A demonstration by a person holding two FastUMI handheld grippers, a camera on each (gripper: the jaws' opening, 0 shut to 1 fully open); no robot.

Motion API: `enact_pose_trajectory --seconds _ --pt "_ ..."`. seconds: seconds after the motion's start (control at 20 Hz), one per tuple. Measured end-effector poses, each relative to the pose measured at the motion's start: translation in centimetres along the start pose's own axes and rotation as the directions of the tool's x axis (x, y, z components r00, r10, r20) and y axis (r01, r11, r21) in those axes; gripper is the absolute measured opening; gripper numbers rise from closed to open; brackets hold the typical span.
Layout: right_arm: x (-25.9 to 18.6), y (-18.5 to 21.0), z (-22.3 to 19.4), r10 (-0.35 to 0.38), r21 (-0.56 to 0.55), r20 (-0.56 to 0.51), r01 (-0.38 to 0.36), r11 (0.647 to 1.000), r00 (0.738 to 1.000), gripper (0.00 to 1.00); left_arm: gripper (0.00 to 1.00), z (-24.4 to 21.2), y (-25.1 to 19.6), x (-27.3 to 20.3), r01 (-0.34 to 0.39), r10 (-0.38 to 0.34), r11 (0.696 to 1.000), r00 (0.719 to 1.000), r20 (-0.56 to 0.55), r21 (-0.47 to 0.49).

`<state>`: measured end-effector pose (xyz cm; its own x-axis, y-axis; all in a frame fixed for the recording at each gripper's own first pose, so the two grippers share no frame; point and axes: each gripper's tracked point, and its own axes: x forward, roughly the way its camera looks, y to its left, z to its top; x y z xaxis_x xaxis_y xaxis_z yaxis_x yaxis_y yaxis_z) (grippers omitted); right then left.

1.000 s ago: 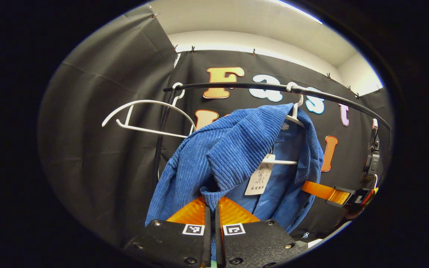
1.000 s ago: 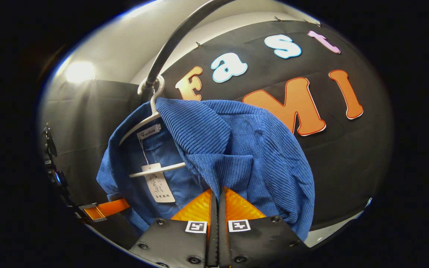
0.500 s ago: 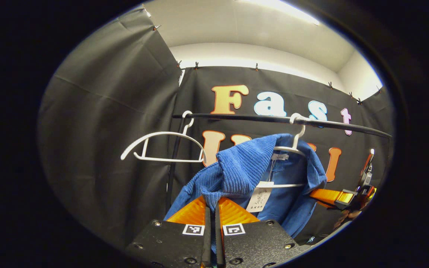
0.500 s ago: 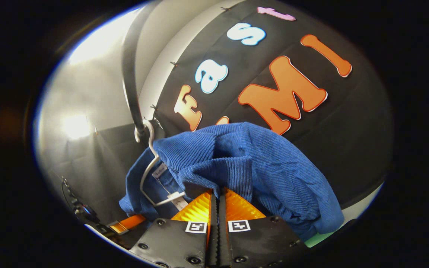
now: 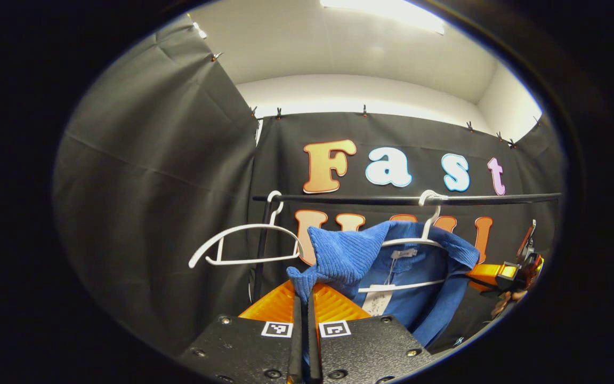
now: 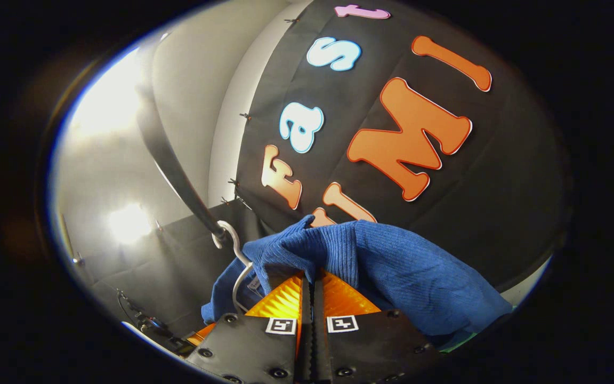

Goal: Grasp the clothes on the hanger with both hands and then place them into the laundry hamper below.

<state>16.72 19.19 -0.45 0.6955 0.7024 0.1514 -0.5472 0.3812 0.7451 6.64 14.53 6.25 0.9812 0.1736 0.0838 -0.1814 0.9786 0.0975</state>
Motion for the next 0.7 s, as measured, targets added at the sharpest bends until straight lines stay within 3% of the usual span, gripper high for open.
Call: enact_pose_trajectory --seconds 0.7 --pt "0.3 -0.6 5.1 0.021 0.087 0.085 -0.029 0.996 0.996 0.07 0.05 3.6 3.0 3.1 0.061 -0.062 0.998 0.997 0.04 0.024"
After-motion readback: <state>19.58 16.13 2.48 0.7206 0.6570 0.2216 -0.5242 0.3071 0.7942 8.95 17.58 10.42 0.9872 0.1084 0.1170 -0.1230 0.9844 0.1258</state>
